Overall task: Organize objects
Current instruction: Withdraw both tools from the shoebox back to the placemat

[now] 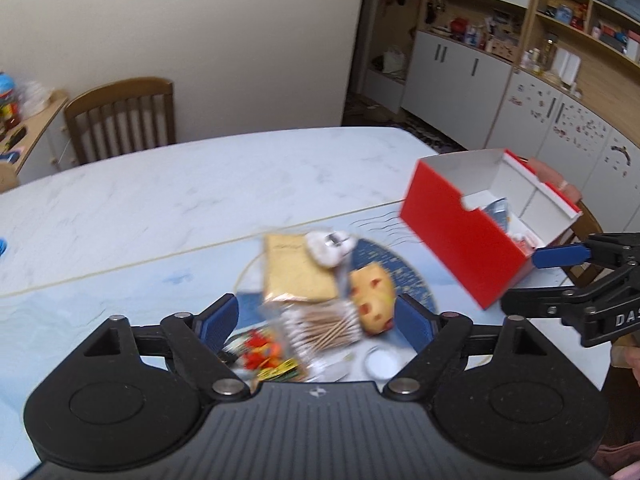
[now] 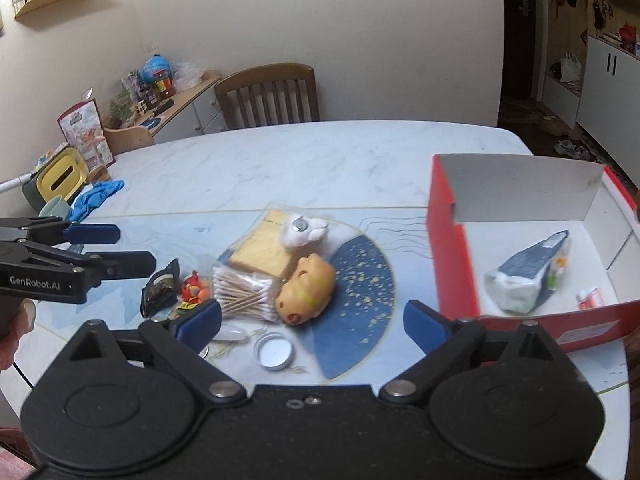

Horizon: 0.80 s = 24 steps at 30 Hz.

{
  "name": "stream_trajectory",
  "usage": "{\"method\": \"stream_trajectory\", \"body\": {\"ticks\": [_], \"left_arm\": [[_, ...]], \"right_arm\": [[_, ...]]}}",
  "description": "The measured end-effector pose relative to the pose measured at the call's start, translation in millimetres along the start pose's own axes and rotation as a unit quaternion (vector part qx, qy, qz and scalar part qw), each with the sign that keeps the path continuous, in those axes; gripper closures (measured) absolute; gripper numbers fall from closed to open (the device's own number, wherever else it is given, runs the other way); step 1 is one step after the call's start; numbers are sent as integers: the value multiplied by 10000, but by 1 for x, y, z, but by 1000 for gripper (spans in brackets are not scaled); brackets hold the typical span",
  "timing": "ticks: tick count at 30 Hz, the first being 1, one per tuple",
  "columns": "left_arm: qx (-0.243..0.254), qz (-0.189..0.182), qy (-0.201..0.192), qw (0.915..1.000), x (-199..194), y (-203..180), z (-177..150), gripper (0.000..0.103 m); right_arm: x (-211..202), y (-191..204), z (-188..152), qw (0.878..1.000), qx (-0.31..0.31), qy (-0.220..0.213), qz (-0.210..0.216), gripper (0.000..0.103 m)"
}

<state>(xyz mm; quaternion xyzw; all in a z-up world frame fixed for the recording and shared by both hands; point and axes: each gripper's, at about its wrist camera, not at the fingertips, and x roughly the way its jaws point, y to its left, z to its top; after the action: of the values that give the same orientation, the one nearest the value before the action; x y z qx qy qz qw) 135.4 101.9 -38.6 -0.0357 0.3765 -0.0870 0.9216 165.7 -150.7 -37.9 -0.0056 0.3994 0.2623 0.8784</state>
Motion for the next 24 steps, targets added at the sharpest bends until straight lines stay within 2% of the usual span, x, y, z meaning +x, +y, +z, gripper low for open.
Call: {"method": "stream_trajectory", "body": {"ticks": [3,12,19,24], "left_arm": [[-109,112,-1,9999,-1,17,-10,1],[-579,99,89,9982,4,64,-36,0],[-196,177,110,9996,17,80,-52,0],[-156,167,175,9996,28,91,-58,0]], "right_arm": [[8,9,-4,10000,-54,56,8,4],[33,25,-15,9994,-93,320,-11,4],[60,32,-26,9981,-164,582,-106,4],[77,38,-35,9964,-346,770,-120,4]]}}
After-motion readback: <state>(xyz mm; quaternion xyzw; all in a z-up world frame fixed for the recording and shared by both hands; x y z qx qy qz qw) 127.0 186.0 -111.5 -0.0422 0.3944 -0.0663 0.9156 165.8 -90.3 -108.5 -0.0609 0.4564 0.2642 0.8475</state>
